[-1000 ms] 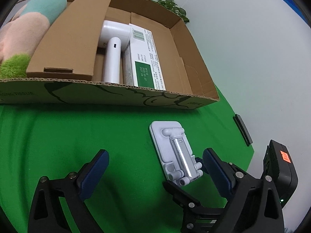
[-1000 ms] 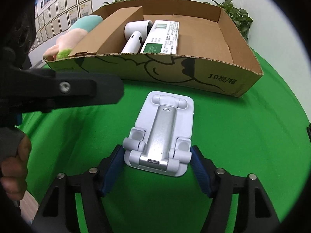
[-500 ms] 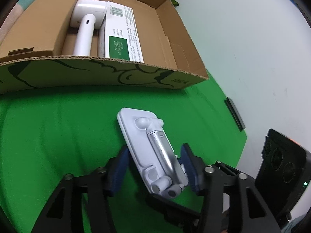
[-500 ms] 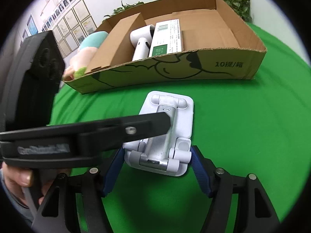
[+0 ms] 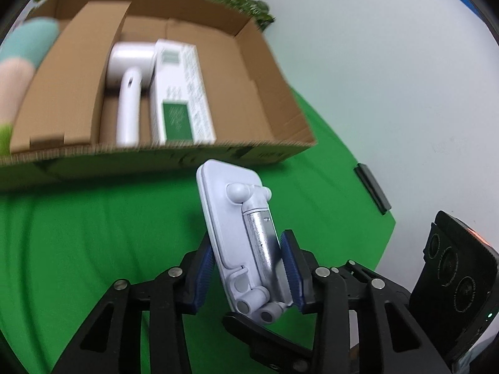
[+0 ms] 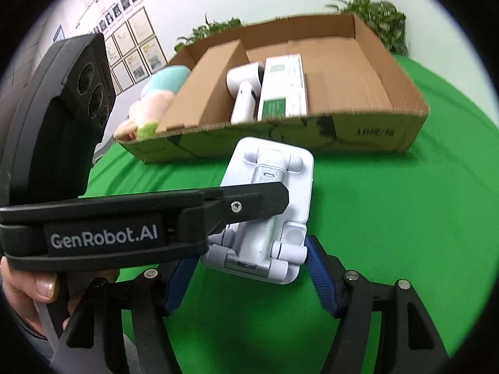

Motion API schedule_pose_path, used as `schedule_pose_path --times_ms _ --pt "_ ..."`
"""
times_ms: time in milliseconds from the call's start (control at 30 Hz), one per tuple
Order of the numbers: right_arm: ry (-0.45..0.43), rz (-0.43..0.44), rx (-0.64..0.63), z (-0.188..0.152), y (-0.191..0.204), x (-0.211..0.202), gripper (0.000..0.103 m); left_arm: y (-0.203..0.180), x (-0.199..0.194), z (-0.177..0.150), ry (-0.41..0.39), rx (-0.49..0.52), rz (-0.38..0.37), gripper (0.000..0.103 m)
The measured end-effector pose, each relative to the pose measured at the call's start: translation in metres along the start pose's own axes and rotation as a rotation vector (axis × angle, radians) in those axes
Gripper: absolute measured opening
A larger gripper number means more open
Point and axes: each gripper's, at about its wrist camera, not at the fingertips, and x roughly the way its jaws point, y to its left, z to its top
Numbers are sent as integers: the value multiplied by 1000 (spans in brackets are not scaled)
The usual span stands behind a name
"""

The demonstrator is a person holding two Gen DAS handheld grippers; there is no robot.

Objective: Organize objects
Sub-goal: 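Lift the phone stand with the right gripper and carry it over the tray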

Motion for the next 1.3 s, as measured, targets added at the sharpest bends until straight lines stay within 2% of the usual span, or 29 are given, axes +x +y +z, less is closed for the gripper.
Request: schedule_pose_path --times_ms 433,700,800,933,1300 --pt "-148 -44 -70 65 -2 -26 67 -53 -38 73 -118 162 9 34" --pt "-166 -38 -81 116 -23 -19 66 -61 -26 132 -132 186 12 33" --pt "-142 7 -59 134 -38 -12 66 -55 -19 153 -125 183 -6 33" --pt "-114 15 -74 147 -47 -1 66 -49 -1 171 -103 155 -13 32" --pt "35 72 -14 147 -88 44 66 -28 71 171 0 110 38 31"
